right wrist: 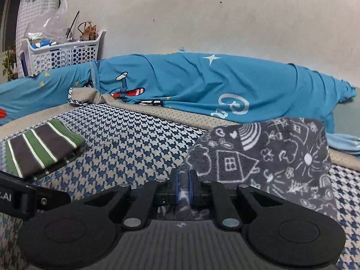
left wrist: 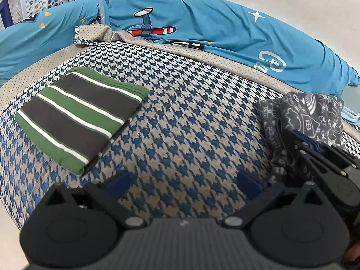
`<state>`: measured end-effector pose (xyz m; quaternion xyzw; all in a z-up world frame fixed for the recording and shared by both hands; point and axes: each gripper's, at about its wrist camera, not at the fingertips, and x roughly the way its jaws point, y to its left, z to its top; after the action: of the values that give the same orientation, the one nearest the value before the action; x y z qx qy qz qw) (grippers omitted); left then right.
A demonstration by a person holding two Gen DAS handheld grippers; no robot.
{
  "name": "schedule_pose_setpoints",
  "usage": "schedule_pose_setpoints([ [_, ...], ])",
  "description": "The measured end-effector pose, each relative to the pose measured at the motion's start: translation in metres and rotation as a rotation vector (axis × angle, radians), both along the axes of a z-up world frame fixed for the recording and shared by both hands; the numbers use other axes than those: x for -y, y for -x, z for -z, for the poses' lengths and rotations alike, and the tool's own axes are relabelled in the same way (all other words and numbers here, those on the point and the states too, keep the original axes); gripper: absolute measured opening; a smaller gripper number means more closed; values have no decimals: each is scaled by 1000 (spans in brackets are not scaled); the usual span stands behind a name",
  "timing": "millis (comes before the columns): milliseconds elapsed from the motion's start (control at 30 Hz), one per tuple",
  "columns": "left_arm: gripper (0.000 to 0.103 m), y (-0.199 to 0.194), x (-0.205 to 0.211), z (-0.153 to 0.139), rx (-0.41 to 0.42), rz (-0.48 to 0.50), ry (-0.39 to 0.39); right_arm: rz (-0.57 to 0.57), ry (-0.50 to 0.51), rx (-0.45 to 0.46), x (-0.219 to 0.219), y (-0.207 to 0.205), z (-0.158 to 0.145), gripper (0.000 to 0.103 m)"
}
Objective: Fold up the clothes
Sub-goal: 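Lift the hoodie with the right gripper and carry it up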
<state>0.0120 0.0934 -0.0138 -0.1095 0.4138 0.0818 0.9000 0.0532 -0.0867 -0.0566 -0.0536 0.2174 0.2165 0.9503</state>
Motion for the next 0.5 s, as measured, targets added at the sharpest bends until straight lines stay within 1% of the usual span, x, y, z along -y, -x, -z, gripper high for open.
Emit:
schedule_pose_setpoints([
  [133,101,-1,1,1,-8,-1,-3,-25,3,-2,-1,1,-3,21],
  [233,101,-2,1,1,-8,-2,-5,-23,-13,-4,1,3,-9,22],
  [367,101,-2,-2,1,-7,-12,-1,-23,-59,-5,7,4,-24,23],
  [433,101,-1,-3,0,-5,-16,2,-16,-77,3,10,4,-31,25],
  [500,101,-1,-4,0,-4,-18,5,-6,-91,9,12,3,-38,36],
])
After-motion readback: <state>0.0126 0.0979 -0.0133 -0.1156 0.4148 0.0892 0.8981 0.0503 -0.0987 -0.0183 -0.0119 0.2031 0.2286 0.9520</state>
